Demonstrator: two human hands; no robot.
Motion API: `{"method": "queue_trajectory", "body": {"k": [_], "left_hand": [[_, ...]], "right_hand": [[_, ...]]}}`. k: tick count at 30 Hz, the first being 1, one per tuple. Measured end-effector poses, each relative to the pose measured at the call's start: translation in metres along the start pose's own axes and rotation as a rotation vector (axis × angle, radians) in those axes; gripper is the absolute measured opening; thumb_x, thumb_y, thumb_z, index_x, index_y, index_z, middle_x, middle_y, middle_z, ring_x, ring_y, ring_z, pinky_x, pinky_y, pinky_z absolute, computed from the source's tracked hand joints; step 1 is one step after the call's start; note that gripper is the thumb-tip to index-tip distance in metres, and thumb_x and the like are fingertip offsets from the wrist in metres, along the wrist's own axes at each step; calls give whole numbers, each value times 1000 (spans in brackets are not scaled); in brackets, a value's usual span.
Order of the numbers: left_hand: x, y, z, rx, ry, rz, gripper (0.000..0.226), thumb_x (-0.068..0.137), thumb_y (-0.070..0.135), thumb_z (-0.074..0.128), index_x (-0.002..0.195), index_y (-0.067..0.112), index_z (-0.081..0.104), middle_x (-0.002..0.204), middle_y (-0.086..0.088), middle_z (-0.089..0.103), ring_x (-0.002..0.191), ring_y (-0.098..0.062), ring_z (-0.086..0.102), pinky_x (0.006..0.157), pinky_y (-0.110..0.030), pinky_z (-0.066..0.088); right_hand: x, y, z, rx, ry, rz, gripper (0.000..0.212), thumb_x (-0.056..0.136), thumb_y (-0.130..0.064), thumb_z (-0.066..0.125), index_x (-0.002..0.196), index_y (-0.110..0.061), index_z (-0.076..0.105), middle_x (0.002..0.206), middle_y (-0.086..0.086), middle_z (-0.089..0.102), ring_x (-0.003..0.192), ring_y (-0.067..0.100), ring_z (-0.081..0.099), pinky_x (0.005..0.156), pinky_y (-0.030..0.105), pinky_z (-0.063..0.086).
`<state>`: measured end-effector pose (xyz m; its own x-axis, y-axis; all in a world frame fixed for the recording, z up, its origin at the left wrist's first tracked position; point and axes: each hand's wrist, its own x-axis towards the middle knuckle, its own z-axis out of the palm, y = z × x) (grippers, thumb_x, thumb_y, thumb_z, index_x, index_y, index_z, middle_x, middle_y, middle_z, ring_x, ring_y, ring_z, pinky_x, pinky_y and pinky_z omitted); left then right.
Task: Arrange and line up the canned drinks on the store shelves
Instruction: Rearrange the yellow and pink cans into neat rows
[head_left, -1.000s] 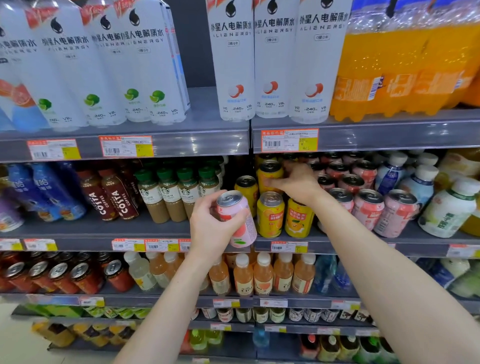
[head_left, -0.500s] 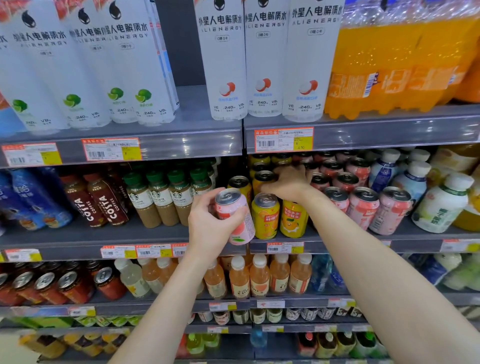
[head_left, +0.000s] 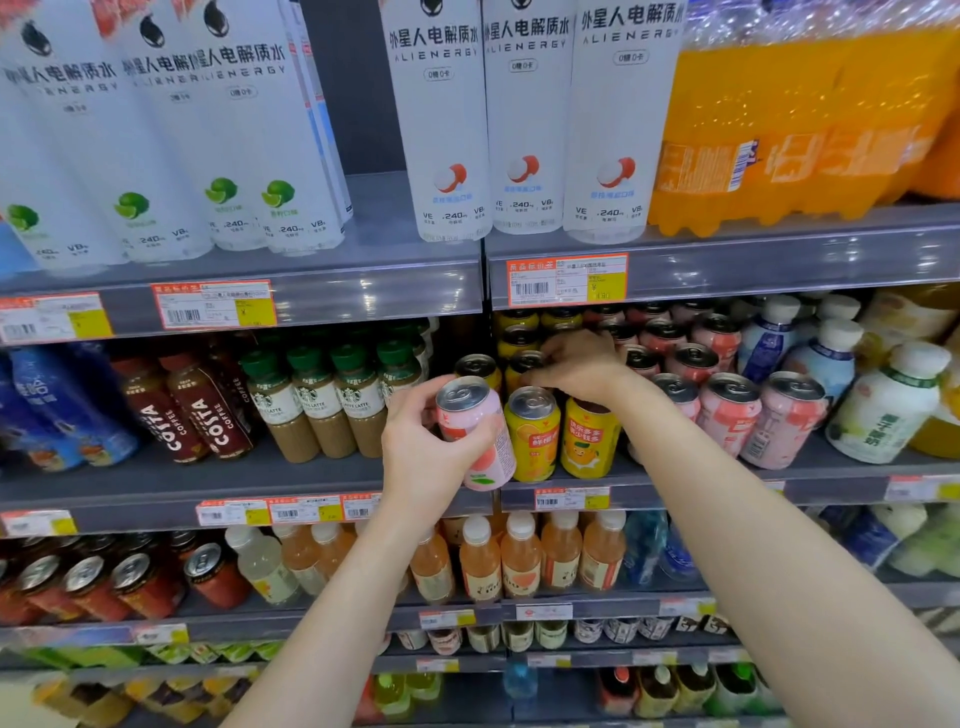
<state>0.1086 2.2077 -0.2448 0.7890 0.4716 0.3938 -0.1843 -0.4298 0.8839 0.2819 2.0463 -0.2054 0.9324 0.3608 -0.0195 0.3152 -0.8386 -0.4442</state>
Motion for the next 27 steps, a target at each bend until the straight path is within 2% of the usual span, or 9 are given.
{"method": "queue_trajectory", "body": {"k": [4, 7, 9, 13, 15, 19, 22, 25, 27], "left_hand": [[0, 9, 0, -11, -9, 29, 67, 63, 55, 82, 124, 32, 66, 121, 9, 59, 111, -8, 62, 91, -40, 59], [1, 18, 2, -13, -32, 60, 59, 67, 46, 87, 121, 38, 65, 118, 10, 58, 111, -9, 62, 91, -38, 59], [1, 24, 4, -20, -53, 81, 56, 69, 38, 90, 120, 38, 66, 118, 10, 58, 110, -10, 63, 91, -36, 59], [2, 38, 16, -20, -123, 102, 61, 68, 42, 87, 124, 30, 68, 120, 8, 58, 110, -8, 63, 92, -33, 58], [0, 46, 27, -24, -150, 113, 58, 70, 34, 90, 124, 29, 68, 120, 8, 58, 109, -5, 63, 93, -31, 57], [-5, 66, 57, -31, -185, 119, 57, 70, 33, 92, 122, 30, 69, 117, 10, 60, 106, 1, 62, 91, -25, 56], [-6, 79, 87, -54, -179, 83, 64, 60, 48, 88, 119, 31, 70, 117, 9, 62, 104, 1, 65, 93, -32, 57], [-7, 91, 118, -62, -173, 47, 65, 54, 54, 83, 115, 35, 69, 116, 10, 63, 104, -3, 66, 94, -36, 57], [-7, 99, 139, -45, -172, 33, 69, 52, 57, 81, 116, 35, 69, 116, 9, 66, 105, -3, 66, 94, -35, 57]], "right_hand": [[-6, 4, 1, 147, 75, -28, 59, 75, -58, 79, 122, -23, 69, 124, -1, 69, 120, 23, 59, 107, 41, 44], [-13, 10, 0, 271, 127, -33, 63, 78, -44, 82, 132, -17, 64, 128, -1, 68, 118, 18, 62, 97, 27, 48], [-18, 12, -2, 360, 161, -46, 60, 81, -39, 82, 133, -15, 64, 129, -1, 68, 117, 16, 63, 96, 26, 48], [-45, 18, -12, 519, 265, -93, 41, 86, -22, 76, 126, -16, 68, 117, -5, 71, 105, 10, 65, 94, 27, 52], [-66, 24, -20, 614, 200, -137, 37, 88, -8, 68, 124, -15, 69, 113, -4, 72, 102, 9, 67, 92, 27, 56], [-105, 50, -35, 689, -5, -273, 50, 82, 10, 57, 126, -11, 66, 109, -6, 74, 99, 4, 69, 83, 21, 54], [-120, 76, -47, 729, -93, -299, 58, 79, 11, 61, 132, -12, 61, 118, -3, 72, 108, 13, 69, 92, 29, 55], [-130, 96, -60, 751, -108, -259, 62, 76, -18, 84, 133, -25, 59, 121, -10, 71, 112, 9, 67, 94, 31, 56], [-132, 106, -64, 727, -30, -209, 64, 71, -31, 90, 128, -30, 61, 118, -13, 71, 107, 3, 68, 89, 27, 56]]}}
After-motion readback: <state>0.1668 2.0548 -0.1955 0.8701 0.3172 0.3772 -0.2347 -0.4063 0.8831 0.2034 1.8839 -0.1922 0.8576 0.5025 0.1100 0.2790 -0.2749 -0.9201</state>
